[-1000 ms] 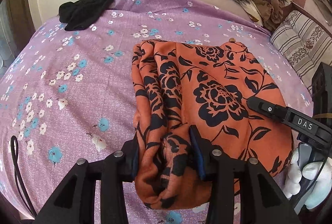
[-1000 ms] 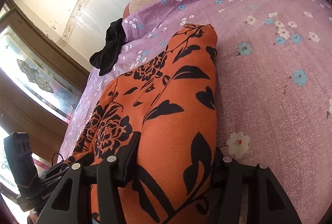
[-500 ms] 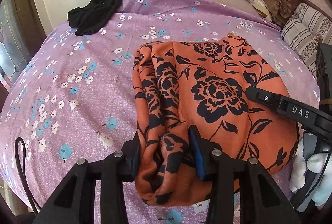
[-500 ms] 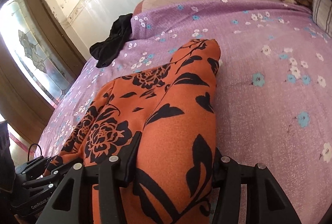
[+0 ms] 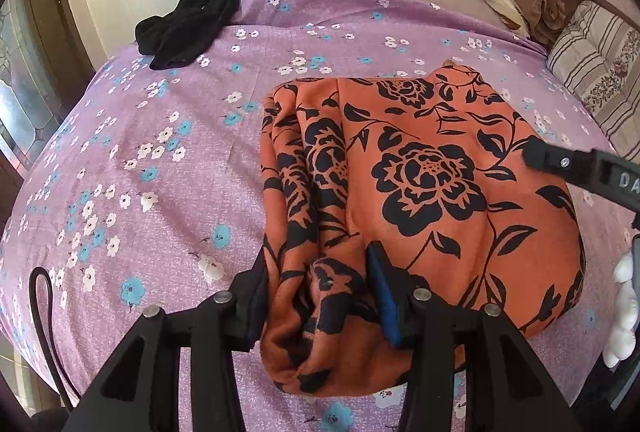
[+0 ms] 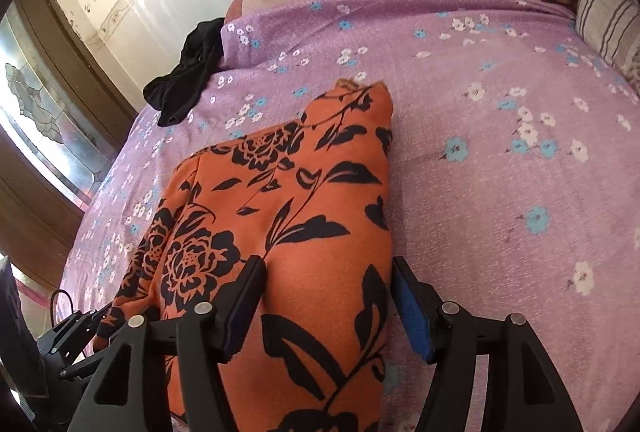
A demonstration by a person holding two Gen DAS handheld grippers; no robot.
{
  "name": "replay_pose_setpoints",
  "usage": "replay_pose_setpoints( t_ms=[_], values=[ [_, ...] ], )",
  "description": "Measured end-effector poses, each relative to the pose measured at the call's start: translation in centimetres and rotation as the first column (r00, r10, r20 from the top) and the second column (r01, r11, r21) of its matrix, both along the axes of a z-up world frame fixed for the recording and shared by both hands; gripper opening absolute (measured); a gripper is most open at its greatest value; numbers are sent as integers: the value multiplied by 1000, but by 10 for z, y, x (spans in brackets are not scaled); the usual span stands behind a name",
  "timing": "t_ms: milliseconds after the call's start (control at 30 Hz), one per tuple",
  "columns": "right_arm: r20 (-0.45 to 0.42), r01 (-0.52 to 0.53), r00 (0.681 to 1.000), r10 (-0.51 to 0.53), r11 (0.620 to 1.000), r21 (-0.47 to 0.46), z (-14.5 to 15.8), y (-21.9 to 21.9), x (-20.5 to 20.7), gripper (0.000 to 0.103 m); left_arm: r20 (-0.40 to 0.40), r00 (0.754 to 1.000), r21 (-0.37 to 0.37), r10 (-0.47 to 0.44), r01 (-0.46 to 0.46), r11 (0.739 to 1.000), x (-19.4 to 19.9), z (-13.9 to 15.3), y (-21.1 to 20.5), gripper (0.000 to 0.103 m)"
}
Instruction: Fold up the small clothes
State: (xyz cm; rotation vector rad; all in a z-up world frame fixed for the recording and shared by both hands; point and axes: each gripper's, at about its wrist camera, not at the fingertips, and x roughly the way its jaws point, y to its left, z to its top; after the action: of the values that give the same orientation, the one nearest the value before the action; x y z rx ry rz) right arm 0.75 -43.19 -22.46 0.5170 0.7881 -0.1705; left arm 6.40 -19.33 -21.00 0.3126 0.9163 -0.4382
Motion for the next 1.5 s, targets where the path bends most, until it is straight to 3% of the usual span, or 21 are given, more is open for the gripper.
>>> replay_pose_setpoints(
  t_ms=[133,233,300,367,467,667,867,967,1067,1167,1200,1300,1500],
  values=[
    [133,17,991,-18,1000,12,28,-6,-23,67,-2,1000,-1,2,-2,1000,0,0,0,51],
    [237,-45,971,36,998,33,43,2,-33,66,-4,1000,-3,3,-3,1000,1,0,1,51],
    [260,-96,962,79,994,52,43,10,-29,66,-4,1000,-5,4,-4,1000,1,0,2,52],
    [204,-122,974,101,988,94,28,16,-17,65,-2,1000,-4,4,-4,1000,1,-1,1,52],
    [5,-109,994,109,982,156,-18,18,4,64,-7,1000,-1,4,-4,1000,2,-1,1,58],
    [4,-118,993,118,984,135,-11,18,9,62,-57,998,1,-25,25,1000,19,19,3,63],
    [125,-80,990,59,983,168,16,-9,15,62,-8,1000,-17,12,-12,1000,71,59,-6,67],
    [162,-75,986,38,971,226,16,-28,32,62,-14,1000,34,13,-12,999,101,52,-29,67],
    [145,-85,988,43,953,292,2,-39,59,62,-73,997,103,11,-3,995,122,25,-51,67],
    [18,-76,997,75,932,354,-32,-42,88,62,-167,986,167,21,7,986,131,-12,-62,68],
    [-29,-63,996,80,923,379,-46,-42,94,62,-163,986,162,21,6,987,129,-17,-61,68],
    [-5,-45,999,52,898,438,-47,-50,92,61,-116,993,160,22,-3,987,124,-13,-57,75],
    [57,-71,997,54,933,353,-16,-35,67,62,-88,995,101,51,-42,994,97,14,-31,74]
  ],
)
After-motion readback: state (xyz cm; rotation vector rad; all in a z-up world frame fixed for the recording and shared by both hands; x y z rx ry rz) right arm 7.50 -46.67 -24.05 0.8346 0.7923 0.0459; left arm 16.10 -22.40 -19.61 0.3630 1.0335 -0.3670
